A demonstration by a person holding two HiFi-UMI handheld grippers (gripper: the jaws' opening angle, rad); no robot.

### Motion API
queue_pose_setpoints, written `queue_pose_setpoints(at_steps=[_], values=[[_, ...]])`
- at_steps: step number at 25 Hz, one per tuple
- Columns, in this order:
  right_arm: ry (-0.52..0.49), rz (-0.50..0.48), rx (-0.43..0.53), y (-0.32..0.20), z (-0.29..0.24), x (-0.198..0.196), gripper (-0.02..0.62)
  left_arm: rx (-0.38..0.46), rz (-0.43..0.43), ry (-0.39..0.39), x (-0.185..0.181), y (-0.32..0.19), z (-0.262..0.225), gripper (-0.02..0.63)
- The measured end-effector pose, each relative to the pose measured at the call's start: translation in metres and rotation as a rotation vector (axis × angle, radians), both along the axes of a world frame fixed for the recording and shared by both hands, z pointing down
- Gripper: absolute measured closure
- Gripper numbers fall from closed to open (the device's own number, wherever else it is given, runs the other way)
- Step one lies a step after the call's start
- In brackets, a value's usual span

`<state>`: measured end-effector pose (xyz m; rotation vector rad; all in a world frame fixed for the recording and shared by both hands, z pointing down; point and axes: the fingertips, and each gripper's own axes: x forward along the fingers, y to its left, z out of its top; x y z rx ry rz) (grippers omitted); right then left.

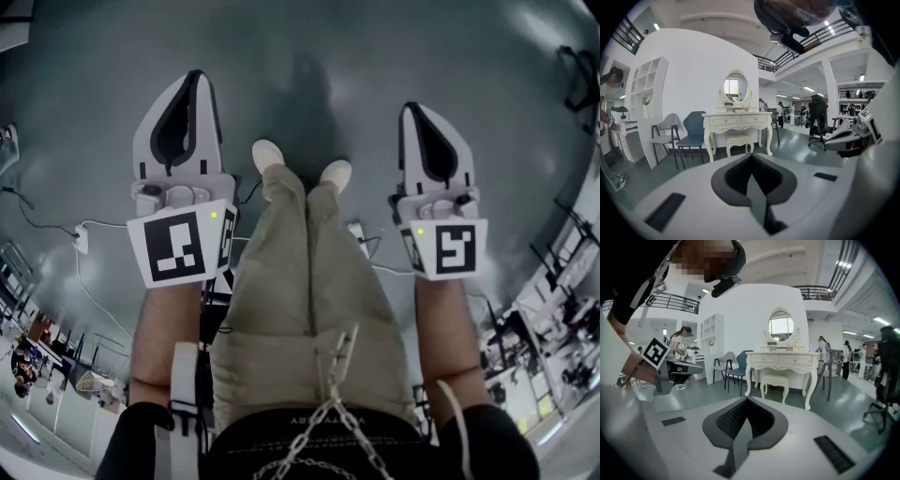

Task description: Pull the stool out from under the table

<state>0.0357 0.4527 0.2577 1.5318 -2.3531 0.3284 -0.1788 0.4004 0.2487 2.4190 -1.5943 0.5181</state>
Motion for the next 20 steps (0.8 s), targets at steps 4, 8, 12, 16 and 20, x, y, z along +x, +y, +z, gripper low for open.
queue_pose_setpoints(at_steps=[4, 8, 12, 16, 20], values=[[0.025, -0.009, -0.005, 0.013, 0.005, 0.024, 0.594, 0.015, -0.014, -0.007, 0.023, 0.009, -0.005, 0.601], [-0.004, -0.008, -0.024, 0.011, 0.001, 0.039, 0.594, 0.027, -0.001, -0.008, 0.043, 0.01, -0.017, 0.601], [-0.025, -0.025, -0.032, 0.005, -0.004, 0.048, 0.592, -0.006, -0.004, -0.033, 0.054, 0.009, -0.018, 0.601], [-0.065, -0.065, -0.085, 0.001, 0.006, 0.05, 0.443, -0.048, -0.017, -0.036, 0.058, 0.01, -0.007, 0.532], [-0.056, -0.069, -0.116, -0.003, 0.031, 0.053, 0.353, -0.088, -0.022, -0.034, 0.06, 0.006, 0.023, 0.425]])
